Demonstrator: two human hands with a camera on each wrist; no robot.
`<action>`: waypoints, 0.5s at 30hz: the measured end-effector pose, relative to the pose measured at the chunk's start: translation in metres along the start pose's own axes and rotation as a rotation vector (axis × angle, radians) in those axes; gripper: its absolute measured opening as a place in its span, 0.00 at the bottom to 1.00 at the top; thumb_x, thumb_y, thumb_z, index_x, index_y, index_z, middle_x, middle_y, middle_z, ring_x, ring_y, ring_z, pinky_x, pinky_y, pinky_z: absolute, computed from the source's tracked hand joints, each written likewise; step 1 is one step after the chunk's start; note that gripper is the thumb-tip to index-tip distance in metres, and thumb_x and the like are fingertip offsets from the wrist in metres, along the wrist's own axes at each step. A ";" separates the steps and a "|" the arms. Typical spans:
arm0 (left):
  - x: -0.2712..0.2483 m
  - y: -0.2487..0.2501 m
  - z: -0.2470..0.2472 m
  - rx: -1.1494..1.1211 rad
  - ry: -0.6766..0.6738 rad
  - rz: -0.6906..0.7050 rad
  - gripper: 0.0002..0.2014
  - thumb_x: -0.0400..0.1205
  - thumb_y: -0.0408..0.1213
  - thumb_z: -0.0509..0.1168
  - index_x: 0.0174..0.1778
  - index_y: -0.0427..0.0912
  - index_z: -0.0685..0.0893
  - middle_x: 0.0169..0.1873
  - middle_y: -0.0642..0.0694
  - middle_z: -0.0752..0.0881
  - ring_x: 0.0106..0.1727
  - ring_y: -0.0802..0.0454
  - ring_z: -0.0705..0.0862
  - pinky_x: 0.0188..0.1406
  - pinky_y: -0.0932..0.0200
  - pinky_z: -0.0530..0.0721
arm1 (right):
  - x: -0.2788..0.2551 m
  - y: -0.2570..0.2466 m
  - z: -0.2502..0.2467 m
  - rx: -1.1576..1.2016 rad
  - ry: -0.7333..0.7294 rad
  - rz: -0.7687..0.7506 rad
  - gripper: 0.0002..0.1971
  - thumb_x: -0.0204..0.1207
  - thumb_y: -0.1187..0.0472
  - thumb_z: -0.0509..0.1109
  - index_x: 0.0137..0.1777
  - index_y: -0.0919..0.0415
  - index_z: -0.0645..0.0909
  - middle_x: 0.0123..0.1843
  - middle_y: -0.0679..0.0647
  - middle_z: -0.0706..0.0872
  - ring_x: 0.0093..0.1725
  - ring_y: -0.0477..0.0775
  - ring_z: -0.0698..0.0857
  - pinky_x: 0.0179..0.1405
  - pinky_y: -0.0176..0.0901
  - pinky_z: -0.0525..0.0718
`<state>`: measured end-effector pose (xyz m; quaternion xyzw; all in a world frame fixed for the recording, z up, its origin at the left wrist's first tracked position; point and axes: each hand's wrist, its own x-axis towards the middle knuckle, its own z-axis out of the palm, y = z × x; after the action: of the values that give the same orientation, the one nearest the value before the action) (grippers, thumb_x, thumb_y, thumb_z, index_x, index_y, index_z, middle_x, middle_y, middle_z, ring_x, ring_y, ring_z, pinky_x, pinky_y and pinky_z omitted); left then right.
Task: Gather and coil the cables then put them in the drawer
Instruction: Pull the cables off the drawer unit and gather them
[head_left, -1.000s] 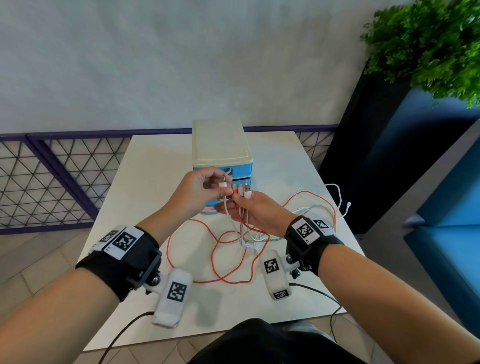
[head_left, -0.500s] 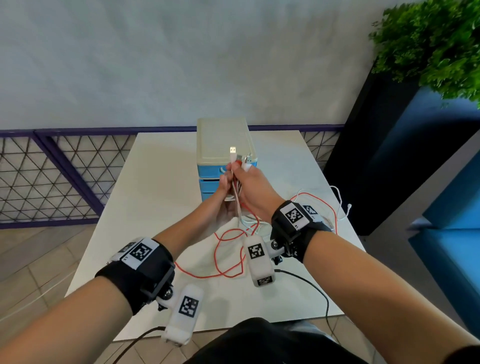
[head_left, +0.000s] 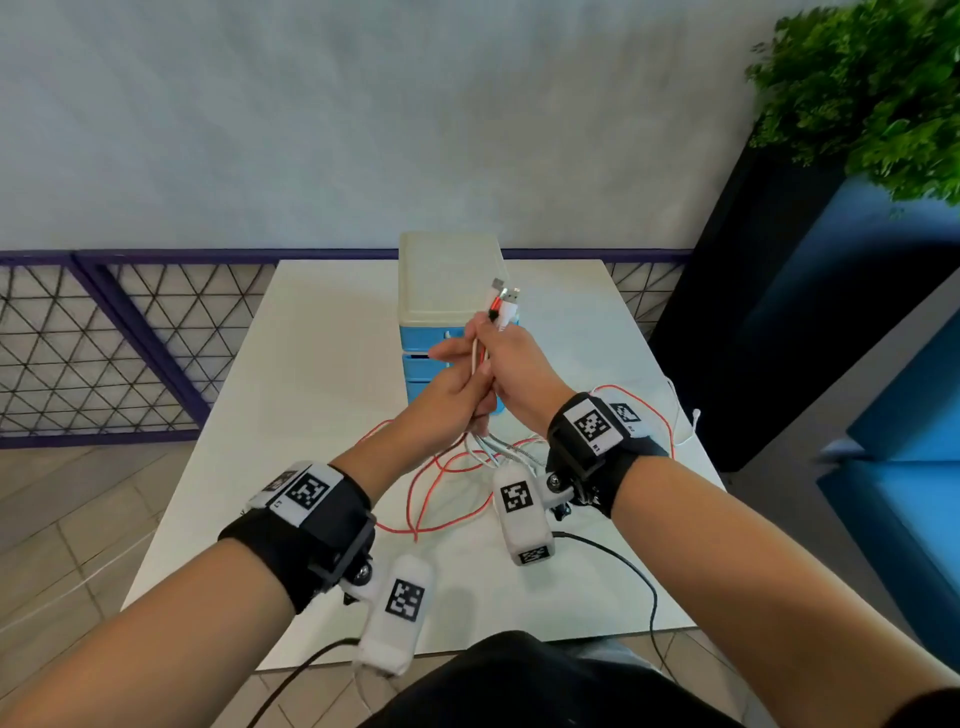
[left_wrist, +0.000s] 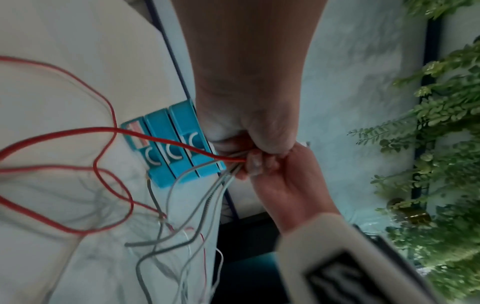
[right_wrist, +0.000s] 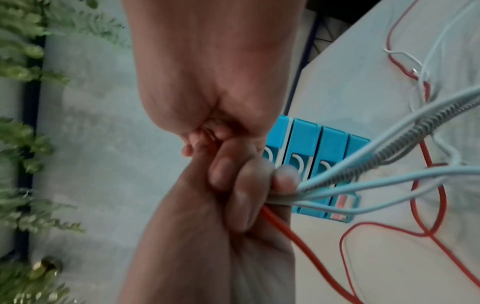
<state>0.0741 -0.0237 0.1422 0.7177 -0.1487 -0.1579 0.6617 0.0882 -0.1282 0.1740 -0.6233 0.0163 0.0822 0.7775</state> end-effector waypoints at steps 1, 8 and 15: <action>0.000 0.003 -0.003 -0.027 -0.033 -0.025 0.19 0.87 0.50 0.50 0.34 0.45 0.72 0.21 0.51 0.68 0.20 0.59 0.66 0.24 0.67 0.72 | 0.001 0.000 -0.002 0.050 0.027 -0.011 0.14 0.88 0.56 0.51 0.41 0.58 0.70 0.38 0.57 0.91 0.42 0.57 0.90 0.27 0.36 0.81; -0.011 -0.005 -0.019 0.003 -0.177 -0.202 0.29 0.76 0.69 0.50 0.24 0.45 0.66 0.18 0.49 0.60 0.17 0.55 0.55 0.14 0.67 0.60 | 0.019 -0.018 -0.021 0.545 0.199 -0.059 0.16 0.88 0.63 0.50 0.36 0.57 0.67 0.18 0.46 0.63 0.14 0.43 0.63 0.13 0.32 0.69; -0.020 -0.049 -0.060 0.293 -0.072 -0.331 0.30 0.78 0.67 0.49 0.20 0.45 0.65 0.15 0.50 0.63 0.17 0.53 0.59 0.17 0.66 0.60 | 0.015 -0.032 -0.057 0.416 0.154 0.008 0.15 0.88 0.60 0.51 0.38 0.57 0.68 0.18 0.45 0.65 0.14 0.41 0.60 0.10 0.31 0.55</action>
<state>0.0821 0.0430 0.0983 0.8147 -0.0739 -0.2665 0.5097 0.1121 -0.1891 0.1903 -0.4540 0.0947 0.0322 0.8854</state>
